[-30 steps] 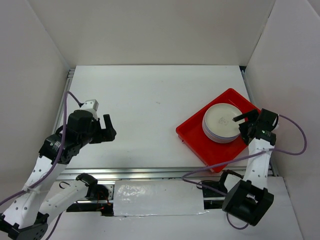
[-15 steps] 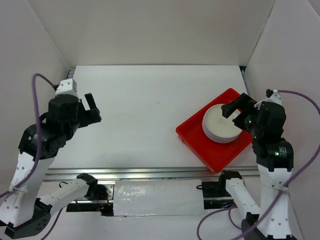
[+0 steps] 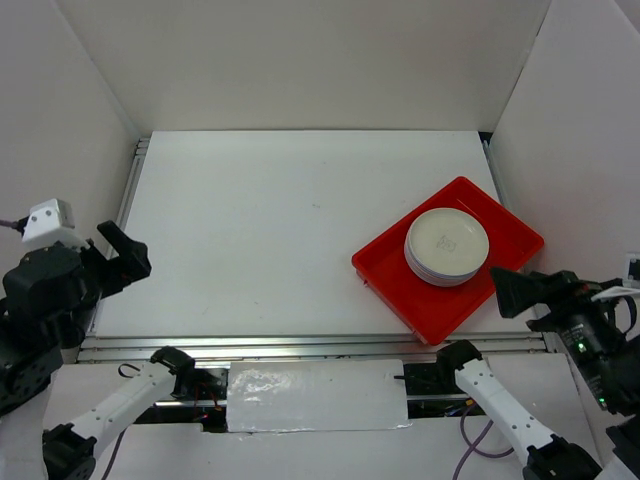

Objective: Place the plates into the plastic bin on the countertop

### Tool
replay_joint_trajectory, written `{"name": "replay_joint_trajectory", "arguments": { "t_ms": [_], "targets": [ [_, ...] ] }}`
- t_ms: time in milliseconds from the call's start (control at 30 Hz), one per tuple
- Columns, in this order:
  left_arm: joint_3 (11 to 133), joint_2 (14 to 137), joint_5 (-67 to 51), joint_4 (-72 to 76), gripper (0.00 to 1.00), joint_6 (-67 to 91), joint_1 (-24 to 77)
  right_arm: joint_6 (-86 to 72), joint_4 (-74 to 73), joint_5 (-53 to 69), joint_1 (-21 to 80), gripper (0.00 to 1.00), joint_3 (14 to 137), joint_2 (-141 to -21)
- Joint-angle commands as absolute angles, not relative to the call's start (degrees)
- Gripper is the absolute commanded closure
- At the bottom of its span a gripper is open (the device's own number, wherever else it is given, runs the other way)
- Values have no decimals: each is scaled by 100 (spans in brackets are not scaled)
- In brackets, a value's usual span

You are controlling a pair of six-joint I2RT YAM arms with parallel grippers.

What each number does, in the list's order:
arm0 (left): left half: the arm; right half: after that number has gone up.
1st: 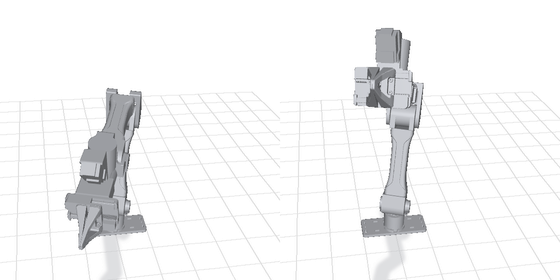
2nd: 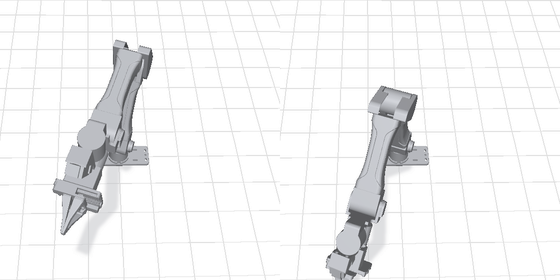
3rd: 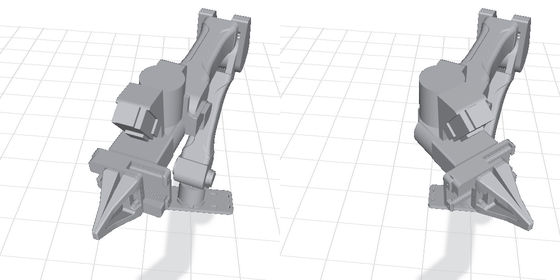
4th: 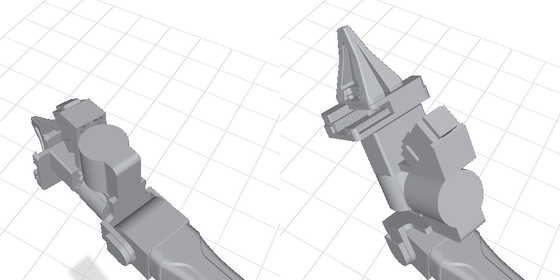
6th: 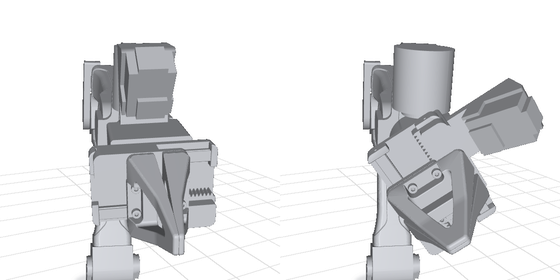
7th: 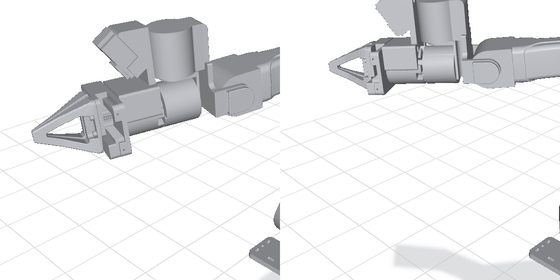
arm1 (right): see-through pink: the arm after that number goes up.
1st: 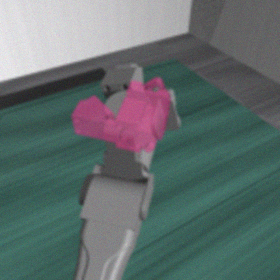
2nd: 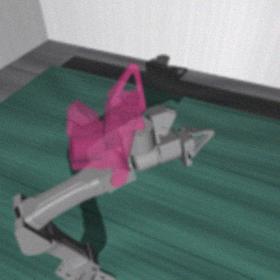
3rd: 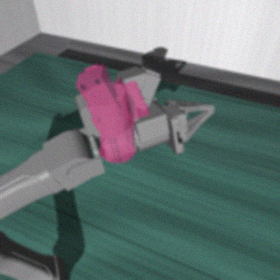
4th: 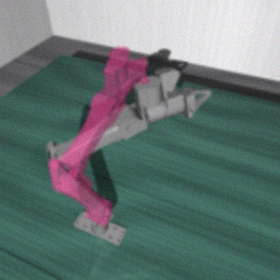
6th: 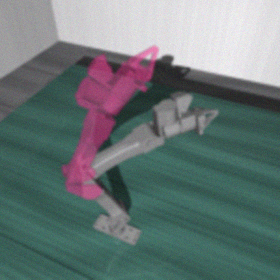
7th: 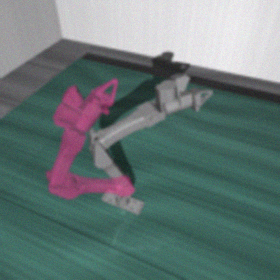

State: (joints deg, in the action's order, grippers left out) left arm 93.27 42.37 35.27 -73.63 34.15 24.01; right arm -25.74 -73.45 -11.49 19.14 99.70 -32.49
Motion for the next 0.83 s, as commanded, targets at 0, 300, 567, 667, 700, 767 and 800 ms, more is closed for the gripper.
{"name": "replay_joint_trajectory", "arguments": {
  "t_ms": [0,300,567,667,700,767,800],
  "targets": [
    [9133,3956,3271,-7716,1,3542,2338,-2522,-8156,-1353,2214,0,9809,-3025],
    [8596,2770,2821,-7734,1,3524,2268,-2522,-8271,-1634,2715,0,9404,-2180],
    [8569,2435,2909,-7805,1,3586,2268,-2514,-8271,-1512,2672,0,9501,-2206],
    [8675,2382,2979,-7761,1,3586,2268,-2514,-8271,-1450,2672,0,9510,-2250],
    [8675,2364,2979,-7735,1,3569,2268,-2522,-8271,-1441,2663,0,9501,-2276],
    [8649,2347,2979,-7708,1,3560,2268,-2514,-8271,-1407,2646,0,9483,-2285],
    [8614,2347,2979,-7708,1,3551,2268,-2505,-8271,-1389,2646,0,9483,-2303]
  ]
}}
